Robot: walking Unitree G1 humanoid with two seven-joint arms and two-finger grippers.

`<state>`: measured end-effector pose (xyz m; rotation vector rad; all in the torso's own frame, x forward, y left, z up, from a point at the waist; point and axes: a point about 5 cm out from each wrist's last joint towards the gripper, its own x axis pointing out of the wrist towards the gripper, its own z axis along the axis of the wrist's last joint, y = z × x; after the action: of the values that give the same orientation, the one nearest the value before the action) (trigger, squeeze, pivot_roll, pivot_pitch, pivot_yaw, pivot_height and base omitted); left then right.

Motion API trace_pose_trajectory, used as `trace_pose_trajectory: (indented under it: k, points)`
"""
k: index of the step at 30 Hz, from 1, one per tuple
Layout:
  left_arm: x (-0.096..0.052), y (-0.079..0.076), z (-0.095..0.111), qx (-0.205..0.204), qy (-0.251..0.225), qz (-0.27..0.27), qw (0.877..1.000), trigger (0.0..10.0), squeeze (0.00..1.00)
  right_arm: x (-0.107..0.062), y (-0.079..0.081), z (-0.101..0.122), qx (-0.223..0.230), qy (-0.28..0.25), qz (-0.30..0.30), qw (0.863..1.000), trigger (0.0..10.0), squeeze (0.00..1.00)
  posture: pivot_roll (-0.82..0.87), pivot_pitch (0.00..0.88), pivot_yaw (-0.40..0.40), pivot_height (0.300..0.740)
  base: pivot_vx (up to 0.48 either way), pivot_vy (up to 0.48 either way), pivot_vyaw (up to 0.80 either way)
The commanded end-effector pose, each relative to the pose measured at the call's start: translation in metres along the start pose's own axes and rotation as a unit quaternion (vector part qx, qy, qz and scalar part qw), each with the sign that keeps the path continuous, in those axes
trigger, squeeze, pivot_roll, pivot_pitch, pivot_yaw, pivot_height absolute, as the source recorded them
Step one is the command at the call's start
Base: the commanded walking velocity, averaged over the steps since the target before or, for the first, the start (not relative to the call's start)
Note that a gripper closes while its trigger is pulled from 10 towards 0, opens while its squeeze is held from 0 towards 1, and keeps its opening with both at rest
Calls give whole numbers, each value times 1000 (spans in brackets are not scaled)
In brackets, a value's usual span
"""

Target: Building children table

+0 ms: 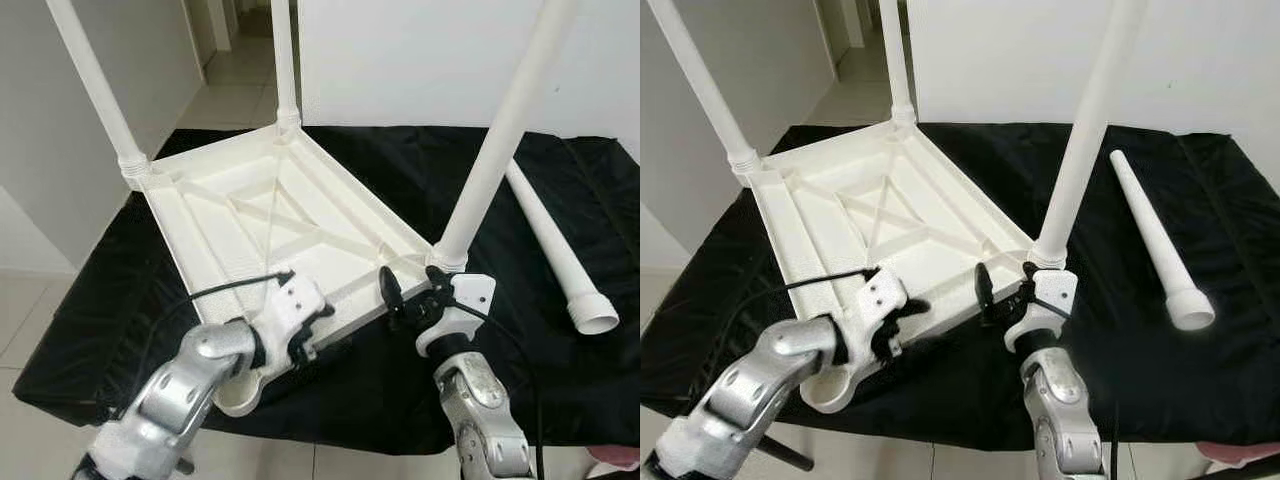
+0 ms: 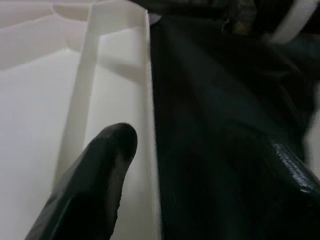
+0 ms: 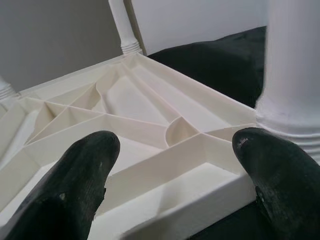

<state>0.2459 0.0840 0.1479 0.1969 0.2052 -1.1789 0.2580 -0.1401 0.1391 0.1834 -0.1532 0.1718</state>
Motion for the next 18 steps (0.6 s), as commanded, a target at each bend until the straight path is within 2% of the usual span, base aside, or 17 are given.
trace_pose_trajectory:
  k: [1, 2, 3, 4, 5, 6, 9, 12, 14, 15, 18]
  points:
    - [-12, -11, 7, -22, -15, -82, 996, 10000, 0, -2, 0, -5, -3, 6, -5, 1000, 10000, 0, -77, 43, 95, 740, 0, 0, 0]
    - [-12, -11, 7, -22, -15, -82, 996, 10000, 0, -2, 0, -5, -3, 6, -5, 1000, 10000, 0, -77, 43, 95, 740, 0, 0, 0]
    - [-26, -12, 10, -46, -14, -104, 993, 10000, 0, -2, 0, -6, -4, 7, -8, 1000, 10000, 0, -77, 51, 95, 740, 0, 0, 0]
    - [-26, -12, 10, -46, -14, -104, 993, 10000, 0, -2, 0, -6, -4, 7, -8, 1000, 10000, 0, -77, 51, 95, 740, 0, 0, 0]
    - [-38, -8, 10, -51, -10, -110, 993, 10000, 0, -2, -1, -7, -5, 9, -13, 1000, 10000, 0, -74, 55, 94, 740, 0, 0, 0]
    - [-43, -6, 10, -50, -6, -111, 993, 10000, 0, -3, -2, -8, -5, 10, -15, 1000, 10000, 0, -74, 55, 94, 740, 0, 0, 0]
    - [-47, -3, 9, -48, 1, -107, 993, 10000, 0, -3, -2, -9, -6, 11, -17, 1000, 10000, 0, -74, 55, 94, 740, 0, 0, 0]
    - [-55, 6, 5, -44, 14, -85, 995, 10000, 0, -4, -3, -11, -7, 13, -28, 1000, 10000, 0, -68, 59, 90, 740, 0, 0, 0]
    - [-64, 20, -1, -47, 26, -52, 997, 10000, 0, -4, -3, -15, -8, 17, -40, 999, 10000, 0, -71, 57, 87, 740, 0, 0, 0]
    - [-64, 20, -1, -47, 26, -52, 997, 10000, 0, -4, -3, -15, -8, 17, -40, 999, 10000, 0, -71, 57, 87, 740, 0, 0, 0]
    - [-75, 35, -8, -55, 44, -11, 997, 10000, 0, -4, -3, -19, -6, 22, -54, 998, 10000, 0, -69, 63, 85, 740, 0, 0, 0]
